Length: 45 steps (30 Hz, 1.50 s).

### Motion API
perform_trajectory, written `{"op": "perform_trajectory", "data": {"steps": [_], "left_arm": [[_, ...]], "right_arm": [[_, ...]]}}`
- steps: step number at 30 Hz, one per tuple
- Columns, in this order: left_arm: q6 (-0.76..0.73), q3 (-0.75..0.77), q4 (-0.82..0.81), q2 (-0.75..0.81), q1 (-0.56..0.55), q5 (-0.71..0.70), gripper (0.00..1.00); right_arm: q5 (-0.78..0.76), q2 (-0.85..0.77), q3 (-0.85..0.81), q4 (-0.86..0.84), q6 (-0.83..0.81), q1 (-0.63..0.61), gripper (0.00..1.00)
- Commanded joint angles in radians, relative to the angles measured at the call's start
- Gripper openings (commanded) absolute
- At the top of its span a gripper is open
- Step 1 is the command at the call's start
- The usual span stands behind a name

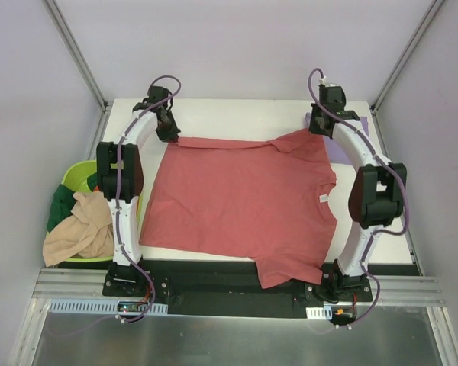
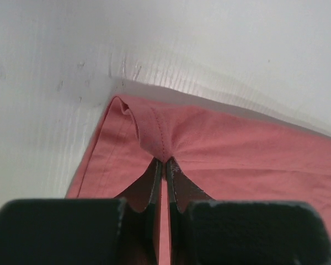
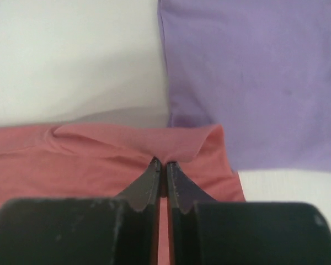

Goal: Fold and stack the t-shirts
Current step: Fold the flattened tshirt in 1/3 of the way

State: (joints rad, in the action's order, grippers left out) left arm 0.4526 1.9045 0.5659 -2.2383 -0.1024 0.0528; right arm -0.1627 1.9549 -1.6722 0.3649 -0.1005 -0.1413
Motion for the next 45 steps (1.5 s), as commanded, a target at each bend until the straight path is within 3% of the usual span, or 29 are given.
{"op": "perform_trajectory", "data": {"steps": [1,6,16,24,32,45], "left_arm": [[-0.025,-0.041,0.005,0.158,0.02,0.024,0.0],[-0.034,-0.091,0.005,0.216,0.047,0.056,0.0],[-0.134,-0.182,0.009,0.287,0.047,0.117,0.0],[-0.147,-0.237,0.031,0.305,0.049,0.079,0.0],[-0.157,-0.294,0.092,0.364,0.049,0.029,0.0],[-0.186,-0.311,0.161,0.33,0.049,-0.033,0.0]], "right_arm": [[0.028,-0.223,0.095,0.113,0.056,0.0,0.06],[0.075,-0.323,0.176,0.256,0.128,0.002,0.07],[0.188,-0.533,0.367,0.339,0.28,-0.003,0.11],[0.186,-0.671,0.463,0.471,0.303,-0.014,0.12],[0.221,-0.712,0.537,0.534,0.291,-0.015,0.12],[0.256,-0.732,0.718,0.552,0.294,-0.017,0.17]]}}
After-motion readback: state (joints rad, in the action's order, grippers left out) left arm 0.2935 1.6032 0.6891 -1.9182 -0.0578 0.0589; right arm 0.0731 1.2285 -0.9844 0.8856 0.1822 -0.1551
